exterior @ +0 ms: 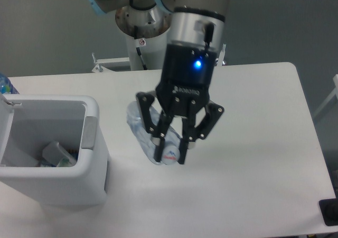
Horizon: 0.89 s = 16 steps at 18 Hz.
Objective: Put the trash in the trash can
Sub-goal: 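Lift the bottle and carry it over the trash bin, then lower the bottle into the bin and open the gripper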
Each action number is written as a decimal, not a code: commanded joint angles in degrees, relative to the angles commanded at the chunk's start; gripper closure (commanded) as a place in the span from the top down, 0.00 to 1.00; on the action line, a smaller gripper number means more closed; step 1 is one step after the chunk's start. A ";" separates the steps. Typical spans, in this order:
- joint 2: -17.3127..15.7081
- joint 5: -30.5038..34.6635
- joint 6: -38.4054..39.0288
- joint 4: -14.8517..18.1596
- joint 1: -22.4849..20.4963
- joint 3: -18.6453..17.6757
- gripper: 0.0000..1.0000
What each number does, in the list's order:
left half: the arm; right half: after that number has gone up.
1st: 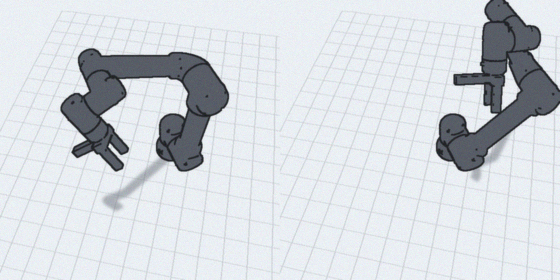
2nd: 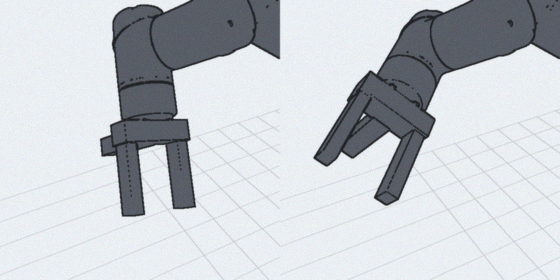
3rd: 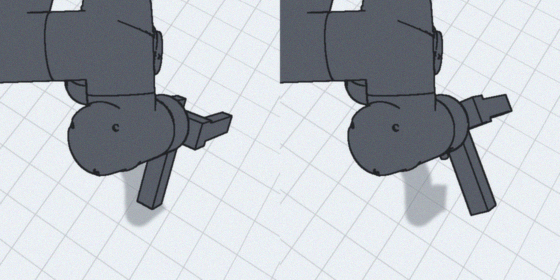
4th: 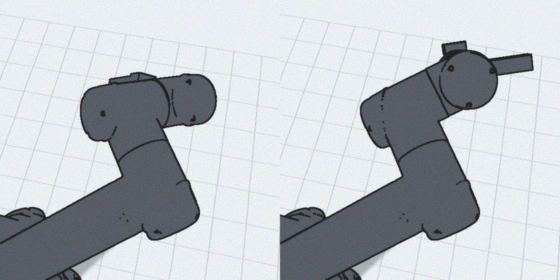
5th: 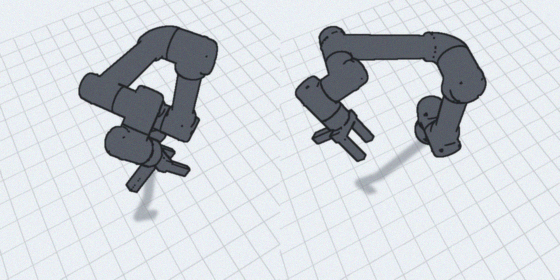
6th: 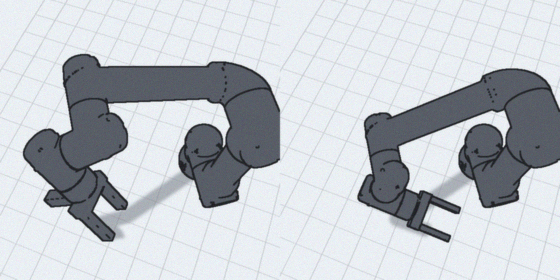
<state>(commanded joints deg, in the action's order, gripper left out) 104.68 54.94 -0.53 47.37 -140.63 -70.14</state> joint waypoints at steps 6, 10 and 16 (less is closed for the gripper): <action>-0.18 -0.88 3.08 0.00 4.99 -0.09 0.25; 0.78 -0.88 2.99 0.00 9.39 -1.40 0.26; 2.98 -0.80 2.82 0.00 12.65 -1.41 0.28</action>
<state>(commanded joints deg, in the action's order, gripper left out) 107.66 54.14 2.29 47.37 -127.97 -71.54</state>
